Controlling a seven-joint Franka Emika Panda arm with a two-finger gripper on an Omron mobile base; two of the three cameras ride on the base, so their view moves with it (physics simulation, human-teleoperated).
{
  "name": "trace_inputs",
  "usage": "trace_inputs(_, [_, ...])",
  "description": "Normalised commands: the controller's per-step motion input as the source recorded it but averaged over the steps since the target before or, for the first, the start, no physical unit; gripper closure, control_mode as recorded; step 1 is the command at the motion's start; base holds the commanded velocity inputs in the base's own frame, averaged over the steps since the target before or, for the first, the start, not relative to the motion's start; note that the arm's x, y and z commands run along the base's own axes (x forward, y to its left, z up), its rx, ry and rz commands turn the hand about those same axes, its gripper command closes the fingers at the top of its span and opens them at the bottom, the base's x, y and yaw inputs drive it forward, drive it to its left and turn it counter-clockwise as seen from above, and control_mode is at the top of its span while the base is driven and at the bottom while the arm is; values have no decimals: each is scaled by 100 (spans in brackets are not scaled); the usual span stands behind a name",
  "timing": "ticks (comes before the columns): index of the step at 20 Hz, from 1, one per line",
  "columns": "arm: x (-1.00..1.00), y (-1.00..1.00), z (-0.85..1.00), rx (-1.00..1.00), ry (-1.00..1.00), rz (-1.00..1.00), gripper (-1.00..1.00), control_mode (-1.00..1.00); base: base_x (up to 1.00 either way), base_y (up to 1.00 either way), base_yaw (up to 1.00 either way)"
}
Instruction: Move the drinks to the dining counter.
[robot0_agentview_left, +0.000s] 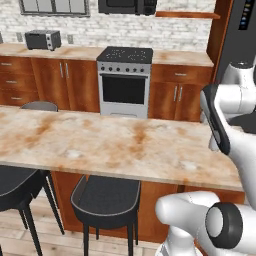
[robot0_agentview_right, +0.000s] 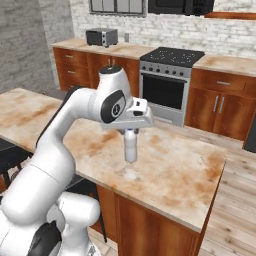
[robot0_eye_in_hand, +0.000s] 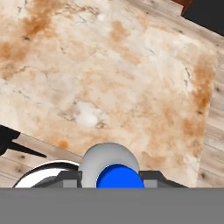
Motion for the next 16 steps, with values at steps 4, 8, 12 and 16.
trace_inputs(4, [56, 49, -11, 0, 0, 0, 100, -100, 0, 0, 0])
trace_inputs(8, [54, 45, -17, 0, 0, 0, 100, -100, 0, 0, 0])
trace_inputs(12, [45, 46, -21, 0, 0, 0, 100, -100, 0, 0, 0])
trace_inputs(16, [43, 38, -21, 0, 0, 0, 100, -100, 0, 0, 0])
